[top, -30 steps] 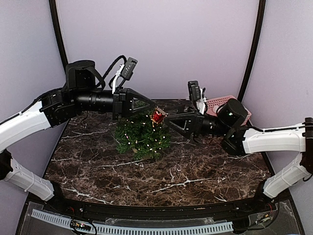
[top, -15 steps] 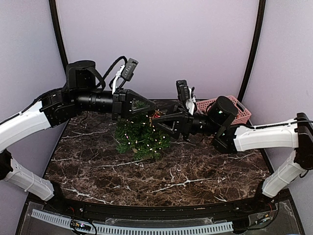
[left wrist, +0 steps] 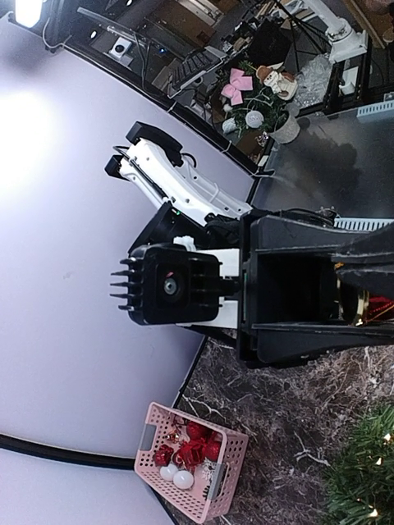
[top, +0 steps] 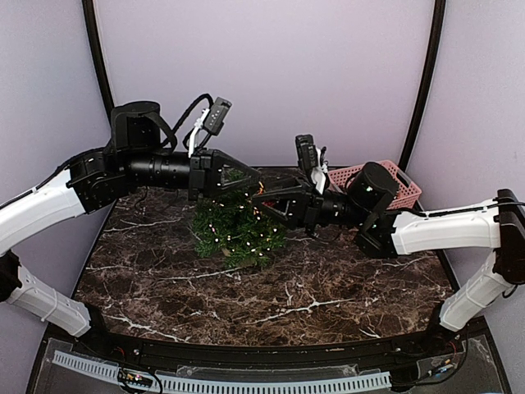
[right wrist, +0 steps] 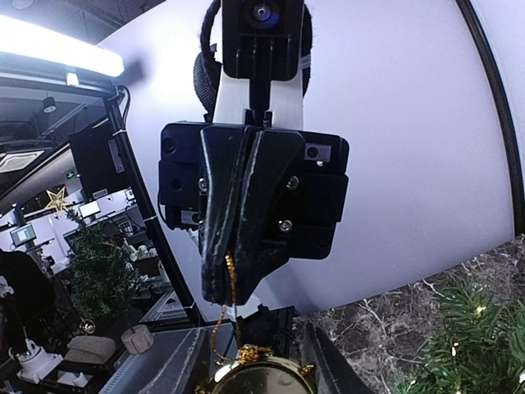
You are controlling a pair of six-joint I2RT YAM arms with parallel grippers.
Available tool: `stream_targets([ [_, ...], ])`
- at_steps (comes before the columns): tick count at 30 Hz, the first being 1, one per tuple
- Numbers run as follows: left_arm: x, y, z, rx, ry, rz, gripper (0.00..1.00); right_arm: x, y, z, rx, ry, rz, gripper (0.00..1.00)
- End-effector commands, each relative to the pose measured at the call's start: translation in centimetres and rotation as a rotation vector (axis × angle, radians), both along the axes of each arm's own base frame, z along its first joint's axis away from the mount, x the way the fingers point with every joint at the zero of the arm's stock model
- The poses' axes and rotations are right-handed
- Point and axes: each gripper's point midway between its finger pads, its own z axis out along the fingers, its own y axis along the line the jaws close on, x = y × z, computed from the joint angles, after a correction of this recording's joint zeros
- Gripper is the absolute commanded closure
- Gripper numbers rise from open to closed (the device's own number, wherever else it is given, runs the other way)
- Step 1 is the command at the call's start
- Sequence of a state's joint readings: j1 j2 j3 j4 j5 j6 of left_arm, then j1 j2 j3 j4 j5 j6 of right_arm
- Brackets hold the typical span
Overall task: Decorate the small christmas tree
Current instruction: Pass from the left arm to the right
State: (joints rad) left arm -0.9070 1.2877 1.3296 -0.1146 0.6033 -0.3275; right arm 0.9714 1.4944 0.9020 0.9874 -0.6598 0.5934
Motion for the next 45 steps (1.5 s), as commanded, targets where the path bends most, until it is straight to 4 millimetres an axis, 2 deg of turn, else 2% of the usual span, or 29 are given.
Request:
stream_targets([
  [1, -0.6, 1.1, 2.8, -0.055, -0.038, 0.018, 1.00, -0.1, -0.7, 1.0, 0.039, -0.015, -0.033, 0.64],
  [6, -0.3, 1.7, 2.7, -0.035, -0.037, 0.054, 1.00, 0.6, -1.1, 0.2, -0.008, -0.005, -0.108, 0.74],
  [14, 0.2, 2.3, 1.3, 0.008, 0.015, 0.093, 1.00, 1.4, -1.6, -1.0, -0.163, -0.027, -0.189, 0.73],
  [19, -0.3, 2.1, 1.6, -0.024, 0.021, 0.051, 1.00, 1.2, -1.4, -1.6, -0.180, -0.008, -0.173, 0.53],
  [23, -1.2, 1.8, 2.5, -0.067, 0.012, -0.008, 1.00, 0.8, -1.2, -1.5, -0.100, 0.033, -0.133, 0.31],
  [26, -1.4, 1.9, 3.0, -0.082, 0.000, -0.019, 1.00, 0.9, -0.9, -1.9, -0.053, 0.068, -0.121, 0.20],
  [29, -1.3, 2.2, 3.1, -0.083, -0.004, -0.007, 1.00, 1.0, -0.8, -2.0, -0.019, 0.086, -0.125, 0.16],
  [45, -1.7, 2.0, 3.8, -0.113, -0.006, -0.042, 1.00, -0.6, -0.9, 1.1, 0.092, 0.044, -0.086, 0.12],
])
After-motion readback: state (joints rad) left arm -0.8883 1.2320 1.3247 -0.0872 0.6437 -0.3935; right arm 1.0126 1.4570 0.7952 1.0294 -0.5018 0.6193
